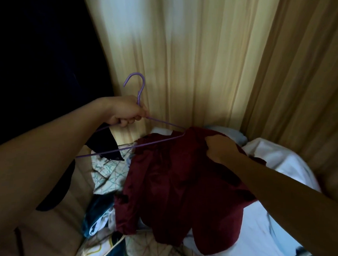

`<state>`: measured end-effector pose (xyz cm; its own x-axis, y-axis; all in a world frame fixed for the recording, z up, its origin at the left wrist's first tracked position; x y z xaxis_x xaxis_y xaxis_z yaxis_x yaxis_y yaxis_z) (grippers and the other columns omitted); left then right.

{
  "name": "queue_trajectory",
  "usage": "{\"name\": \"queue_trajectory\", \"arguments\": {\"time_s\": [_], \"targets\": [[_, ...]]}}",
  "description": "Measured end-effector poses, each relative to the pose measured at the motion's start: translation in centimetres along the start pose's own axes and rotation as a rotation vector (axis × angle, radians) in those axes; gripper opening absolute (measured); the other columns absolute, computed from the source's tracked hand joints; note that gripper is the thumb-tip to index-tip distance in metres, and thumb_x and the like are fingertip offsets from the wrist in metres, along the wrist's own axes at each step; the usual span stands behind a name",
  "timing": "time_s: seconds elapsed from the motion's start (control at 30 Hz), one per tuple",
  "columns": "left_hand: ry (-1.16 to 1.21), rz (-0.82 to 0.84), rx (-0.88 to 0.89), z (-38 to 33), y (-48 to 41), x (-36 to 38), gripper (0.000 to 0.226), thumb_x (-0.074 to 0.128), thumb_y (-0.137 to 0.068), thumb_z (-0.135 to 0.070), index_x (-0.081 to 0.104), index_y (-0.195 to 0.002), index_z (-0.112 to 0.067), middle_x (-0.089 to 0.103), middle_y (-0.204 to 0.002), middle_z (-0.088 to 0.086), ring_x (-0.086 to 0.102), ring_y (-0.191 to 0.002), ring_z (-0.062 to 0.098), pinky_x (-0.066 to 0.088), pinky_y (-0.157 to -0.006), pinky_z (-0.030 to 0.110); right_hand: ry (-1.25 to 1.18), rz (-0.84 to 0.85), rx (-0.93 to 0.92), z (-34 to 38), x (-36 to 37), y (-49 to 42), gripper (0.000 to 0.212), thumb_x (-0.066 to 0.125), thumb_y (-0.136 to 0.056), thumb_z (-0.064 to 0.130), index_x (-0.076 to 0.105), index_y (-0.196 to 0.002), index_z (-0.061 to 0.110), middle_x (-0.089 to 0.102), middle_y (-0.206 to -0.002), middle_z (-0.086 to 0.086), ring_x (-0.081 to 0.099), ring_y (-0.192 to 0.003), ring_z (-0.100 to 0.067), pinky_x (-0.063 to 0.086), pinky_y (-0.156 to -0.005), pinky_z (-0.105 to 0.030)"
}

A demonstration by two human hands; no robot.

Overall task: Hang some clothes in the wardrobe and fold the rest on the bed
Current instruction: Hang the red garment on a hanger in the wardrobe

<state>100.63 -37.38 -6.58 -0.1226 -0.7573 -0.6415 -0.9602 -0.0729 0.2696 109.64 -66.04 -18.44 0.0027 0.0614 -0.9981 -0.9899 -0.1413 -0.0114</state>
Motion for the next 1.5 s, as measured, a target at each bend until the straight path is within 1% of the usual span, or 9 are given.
{"name": "queue_trajectory", "arguments": {"time_s": [0.23, 0.33, 0.53, 0.73, 0.97, 1.17, 1.27, 1.37, 1.5], "targets": [[0.036, -0.02, 0.05, -2.3, 1.3, -2.1, 0.013, 0.051, -0.1, -0.01, 0.064, -0.1, -0.011, 0.039, -0.061, -0.002, 0.024, -0.042, 0.007, 0.015, -0.039, 0.013, -0.812, -0.298, -0.134, -3.5, -11.7, -0.1, 0.036, 0.037, -0.095, -0.001, 0.071, -0.097, 0.011, 0.069, -0.109, -0.013, 0.063, -0.102, -0.027, 0.05, -0.095, -0.036], [0.051, -0.029, 0.08, -3.6, 1.9, -2.8, 0.013, 0.052, -0.1, -0.01, 0.064, -0.098, -0.011, 0.039, -0.063, 0.0, 0.023, -0.042, 0.007, 0.015, -0.039, 0.013, -0.998, -0.287, -0.075, -5.5, -15.9, 0.0, 0.043, 0.035, -0.095, -0.002, 0.067, -0.078, 0.021, 0.069, -0.09, -0.005, 0.065, -0.075, -0.006, 0.05, -0.067, -0.014], [0.056, -0.036, 0.125, -5.1, 2.4, -2.6, 0.015, 0.05, -0.099, -0.009, 0.065, -0.101, -0.009, 0.04, -0.063, 0.0, 0.024, -0.04, 0.007, 0.016, -0.037, 0.014, -0.84, -0.285, 0.056, -11.4, -17.2, 0.5, 0.037, 0.032, -0.104, 0.023, 0.059, -0.08, 0.016, 0.06, -0.081, -0.008, 0.054, -0.073, -0.023, 0.038, -0.064, -0.034], [0.022, -0.027, 0.122, -4.7, 2.1, -1.3, 0.015, 0.052, -0.1, -0.009, 0.067, -0.103, -0.008, 0.043, -0.065, 0.001, 0.027, -0.042, 0.007, 0.018, -0.037, 0.015, -0.295, -0.202, 0.385, -19.2, -12.0, 1.8, 0.038, 0.044, -0.101, 0.018, 0.056, -0.129, -0.005, 0.056, -0.129, -0.031, 0.053, -0.119, -0.047, 0.045, -0.093, -0.046], [-0.032, -0.01, 0.11, -3.1, 0.8, 0.7, 0.014, 0.052, -0.1, -0.01, 0.066, -0.102, -0.008, 0.044, -0.066, 0.002, 0.031, -0.044, 0.008, 0.02, -0.035, 0.017, -0.004, -0.111, -0.538, -1.4, -5.5, 4.7, 0.031, 0.053, -0.098, 0.031, 0.068, -0.117, 0.013, 0.067, -0.12, -0.014, 0.062, -0.113, -0.035, 0.048, -0.095, -0.041], [-0.034, -0.082, 0.113, -0.7, 0.2, 0.3, 0.012, 0.057, -0.099, -0.015, 0.067, -0.099, -0.01, 0.047, -0.067, 0.001, 0.034, -0.043, 0.008, 0.026, -0.036, 0.02, 0.375, 0.129, -0.289, 0.4, 4.0, 2.6, 0.061, 0.053, -0.095, 0.056, 0.041, -0.142, 0.02, 0.054, -0.136, -0.011, 0.049, -0.127, -0.036, 0.036, -0.103, -0.054], [0.0, -0.099, 0.092, 0.8, 0.3, -0.5, 0.013, 0.057, -0.098, -0.017, 0.068, -0.097, -0.012, 0.049, -0.061, -0.003, 0.035, -0.044, 0.011, 0.026, -0.039, 0.021, 0.302, 0.025, -0.274, 0.0, 3.8, 1.4, 0.025, 0.047, -0.1, 0.031, 0.061, -0.117, 0.021, 0.063, -0.122, -0.003, 0.058, -0.113, -0.028, 0.038, -0.105, -0.052], [0.032, -0.086, 0.068, 2.0, 0.4, -1.0, 0.013, 0.057, -0.098, -0.018, 0.069, -0.093, -0.015, 0.049, -0.051, -0.009, 0.033, -0.046, 0.014, 0.024, -0.043, 0.022, -0.016, -0.193, -0.247, -0.7, 0.1, -1.3, 0.026, 0.045, -0.1, 0.021, 0.064, -0.117, 0.012, 0.066, -0.12, -0.012, 0.062, -0.11, -0.034, 0.044, -0.095, -0.041], [0.108, -0.083, 0.052, 2.6, 0.6, -1.5, 0.012, 0.06, -0.097, -0.018, 0.069, -0.09, -0.015, 0.045, -0.049, -0.008, 0.032, -0.041, 0.008, 0.023, -0.037, 0.017, -0.519, -0.085, -0.189, -1.4, -4.5, -4.2, 0.028, 0.047, -0.104, 0.028, 0.067, -0.108, 0.008, 0.066, -0.102, -0.014, 0.063, -0.099, -0.032, 0.039, -0.07, -0.024]]}}
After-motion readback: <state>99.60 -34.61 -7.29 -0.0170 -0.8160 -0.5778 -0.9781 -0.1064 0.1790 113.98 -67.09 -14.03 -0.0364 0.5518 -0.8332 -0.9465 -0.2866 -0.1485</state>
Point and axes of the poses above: each hand's wrist, its own y-axis away from the middle knuckle, its own x-axis out of the palm, z = x × y, the point moved 9 cm from there along -y, towards the middle knuckle
